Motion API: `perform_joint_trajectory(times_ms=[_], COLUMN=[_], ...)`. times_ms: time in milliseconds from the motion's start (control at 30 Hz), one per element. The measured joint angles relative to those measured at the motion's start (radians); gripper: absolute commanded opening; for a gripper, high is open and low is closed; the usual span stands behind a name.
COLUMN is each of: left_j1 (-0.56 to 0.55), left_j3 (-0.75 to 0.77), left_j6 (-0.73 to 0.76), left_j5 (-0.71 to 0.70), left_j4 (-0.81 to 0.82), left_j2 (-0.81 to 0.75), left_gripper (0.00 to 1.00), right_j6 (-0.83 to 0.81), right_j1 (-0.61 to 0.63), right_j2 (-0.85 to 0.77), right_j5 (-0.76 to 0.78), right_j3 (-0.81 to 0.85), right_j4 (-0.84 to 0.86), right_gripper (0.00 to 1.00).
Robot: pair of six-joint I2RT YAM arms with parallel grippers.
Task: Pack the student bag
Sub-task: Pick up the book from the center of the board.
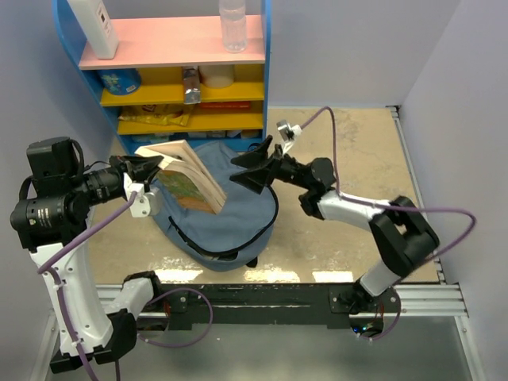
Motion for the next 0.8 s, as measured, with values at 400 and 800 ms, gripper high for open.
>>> perform_joint_trajectory(times_ms=[400, 800], left_j1=[-0.014, -0.019], left_j3=[-0.021, -0.032], left_j6=[-0.026, -0.046], left_j5=[0.018, 0.037], left_j4=[0.002, 0.001], left_j2=[-0.007, 0.028], left_gripper=[0.00, 0.00], right_j6=[0.458, 0.500], right_j1=[0.004, 0.042], right_j2=[0.319, 0.212], right_j5=[-0.144, -0.150], right_j3=[0.204, 0.243], right_j4=[0.023, 0.068], right_gripper=[0.99, 0.99])
